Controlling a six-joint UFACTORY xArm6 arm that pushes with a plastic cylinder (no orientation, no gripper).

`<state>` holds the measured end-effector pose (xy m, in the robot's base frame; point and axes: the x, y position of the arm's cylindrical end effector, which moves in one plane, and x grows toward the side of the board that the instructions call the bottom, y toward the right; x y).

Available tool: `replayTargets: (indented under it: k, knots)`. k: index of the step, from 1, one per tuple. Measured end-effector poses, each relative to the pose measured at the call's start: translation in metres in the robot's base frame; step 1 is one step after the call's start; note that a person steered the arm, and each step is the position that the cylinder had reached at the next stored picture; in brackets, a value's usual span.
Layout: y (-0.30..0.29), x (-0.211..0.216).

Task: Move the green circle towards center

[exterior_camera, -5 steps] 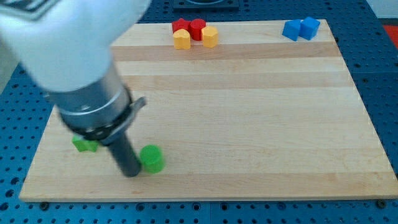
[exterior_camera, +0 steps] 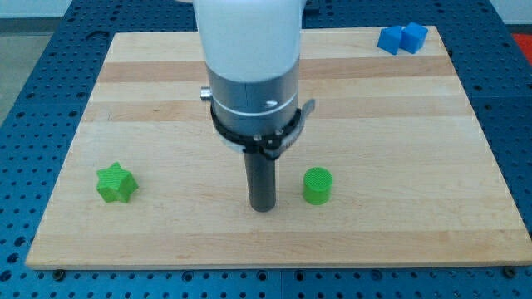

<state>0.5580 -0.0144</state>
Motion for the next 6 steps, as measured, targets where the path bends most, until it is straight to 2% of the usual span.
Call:
replayTargets:
  k: [1,3,4,5,6]
  knots:
    - [0.048,0.002]
    - [0.117,-0.072]
    - [0.126,-0.072]
    - [0.11,-0.064]
    - [0.103,-0.079]
